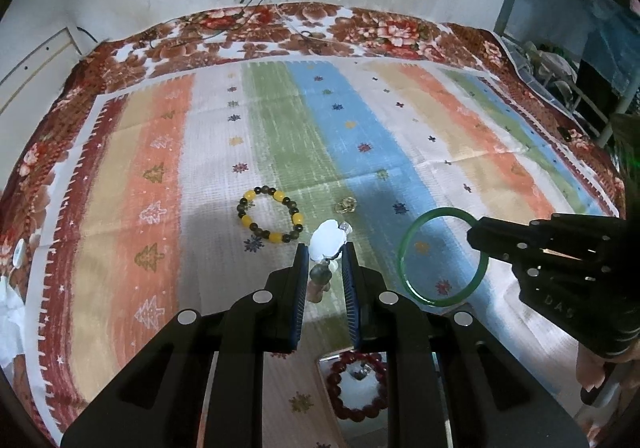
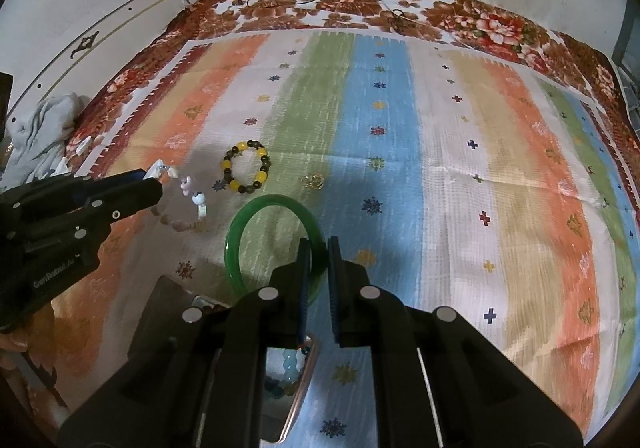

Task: Organize jewelry
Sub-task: 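Lift and carry the white bracelet and green bangle over the tin box, then open the right tool over the tin while the left tool opens, dropping both items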

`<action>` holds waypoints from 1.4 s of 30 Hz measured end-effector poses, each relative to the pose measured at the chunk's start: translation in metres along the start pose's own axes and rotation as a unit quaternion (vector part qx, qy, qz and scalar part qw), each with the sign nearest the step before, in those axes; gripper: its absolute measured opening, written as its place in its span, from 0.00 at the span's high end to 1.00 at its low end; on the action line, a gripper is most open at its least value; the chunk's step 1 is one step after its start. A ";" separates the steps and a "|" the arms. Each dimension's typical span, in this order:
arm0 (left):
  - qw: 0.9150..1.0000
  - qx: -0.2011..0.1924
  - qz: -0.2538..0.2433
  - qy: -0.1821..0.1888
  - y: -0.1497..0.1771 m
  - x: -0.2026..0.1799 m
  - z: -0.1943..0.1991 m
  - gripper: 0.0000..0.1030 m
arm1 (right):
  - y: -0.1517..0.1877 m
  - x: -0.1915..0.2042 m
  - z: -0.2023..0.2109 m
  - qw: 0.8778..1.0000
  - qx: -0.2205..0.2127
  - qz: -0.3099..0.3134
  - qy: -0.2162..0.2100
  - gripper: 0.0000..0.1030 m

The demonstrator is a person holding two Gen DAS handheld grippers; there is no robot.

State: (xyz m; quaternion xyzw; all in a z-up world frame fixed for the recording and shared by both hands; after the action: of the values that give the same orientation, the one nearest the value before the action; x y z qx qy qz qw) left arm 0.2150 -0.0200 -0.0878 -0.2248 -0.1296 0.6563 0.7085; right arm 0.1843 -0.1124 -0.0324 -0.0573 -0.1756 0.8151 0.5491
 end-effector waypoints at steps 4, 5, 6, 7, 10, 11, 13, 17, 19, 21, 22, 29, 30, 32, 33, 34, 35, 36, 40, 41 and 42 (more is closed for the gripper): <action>1.000 -0.005 -0.004 0.006 0.007 -0.008 0.007 0.84 | 0.004 0.002 0.005 1.000 -0.004 -0.001 -0.002 0.90; 1.000 -0.006 -0.006 0.007 0.010 -0.009 0.008 0.84 | 0.005 0.003 0.006 1.000 -0.004 0.000 -0.003 0.90; 1.000 -0.006 -0.007 0.007 0.012 -0.010 0.009 0.84 | 0.006 0.004 0.008 1.000 -0.005 0.000 -0.004 0.90; 1.000 -0.006 -0.008 0.009 0.015 -0.012 0.011 0.84 | 0.007 0.004 0.009 1.000 -0.006 0.000 -0.005 0.90; 1.000 -0.008 -0.012 0.011 0.020 -0.017 0.014 0.84 | 0.012 0.006 0.014 1.000 -0.010 -0.001 -0.009 0.90; 1.000 -0.010 -0.012 0.012 0.022 -0.017 0.016 0.84 | 0.014 0.007 0.016 1.000 -0.011 0.000 -0.010 0.90; 1.000 -0.011 -0.015 0.012 0.024 -0.020 0.018 0.84 | 0.018 0.007 0.019 1.000 -0.013 0.000 -0.012 0.90; 1.000 -0.013 -0.020 0.014 0.027 -0.024 0.021 0.84 | 0.027 0.010 0.024 1.000 -0.015 0.002 -0.017 0.90; 1.000 -0.014 -0.019 0.012 0.029 -0.023 0.022 0.84 | 0.031 0.012 0.026 1.000 -0.015 0.004 -0.018 0.90; 1.000 -0.012 -0.020 0.015 0.031 -0.025 0.022 0.84 | 0.036 0.015 0.027 1.000 -0.014 0.008 -0.020 0.90; 1.000 -0.013 -0.021 0.014 0.033 -0.025 0.023 0.84 | 0.037 0.016 0.027 1.000 -0.014 0.009 -0.020 0.90; 0.999 -0.009 -0.027 0.014 0.052 -0.033 0.026 0.84 | 0.049 0.020 0.032 1.000 -0.015 0.014 -0.022 0.90; 0.999 -0.008 -0.029 0.013 0.054 -0.034 0.026 0.84 | 0.051 0.020 0.032 1.000 -0.014 0.014 -0.023 0.90; 0.999 -0.008 -0.031 0.013 0.058 -0.036 0.027 0.84 | 0.054 0.021 0.032 1.000 -0.012 0.014 -0.022 0.90; 0.999 -0.008 -0.031 0.015 0.061 -0.037 0.028 0.84 | 0.056 0.021 0.032 1.000 -0.012 0.015 -0.022 0.90; 0.999 -0.008 -0.031 0.015 0.062 -0.038 0.028 0.84 | 0.058 0.021 0.033 1.000 -0.012 0.014 -0.021 0.90; 0.999 -0.009 -0.032 0.015 0.063 -0.038 0.029 0.84 | 0.058 0.021 0.032 1.000 -0.012 0.014 -0.021 0.90; 0.999 -0.008 -0.033 0.017 0.064 -0.039 0.029 0.84 | 0.059 0.021 0.033 1.000 -0.012 0.014 -0.022 0.90; 0.999 -0.008 -0.035 0.018 0.065 -0.041 0.029 0.84 | 0.059 0.021 0.033 1.000 -0.012 0.014 -0.021 0.90; 0.999 -0.008 -0.034 0.018 0.066 -0.041 0.030 0.84 | 0.060 0.021 0.033 1.000 -0.012 0.014 -0.021 0.90; 0.999 -0.008 -0.034 0.018 0.066 -0.041 0.030 0.84 | 0.059 0.021 0.033 1.000 -0.012 0.015 -0.022 0.90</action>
State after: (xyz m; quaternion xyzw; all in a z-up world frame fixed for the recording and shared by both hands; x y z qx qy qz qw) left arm 0.1390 -0.0536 -0.0896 -0.2376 -0.1296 0.6265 0.7309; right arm 0.1152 -0.1203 -0.0207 -0.0487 -0.1964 0.8220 0.5323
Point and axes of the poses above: each gripper's, at about its wrist camera, not at the fingertips, and z roughly against the way its jaws point, x to its left, y to its underside, the point moved 10 cm from there along -z, roughly the way its jaws point, and after that the axes turned 9 degrees about x, right-handed, at the moved point
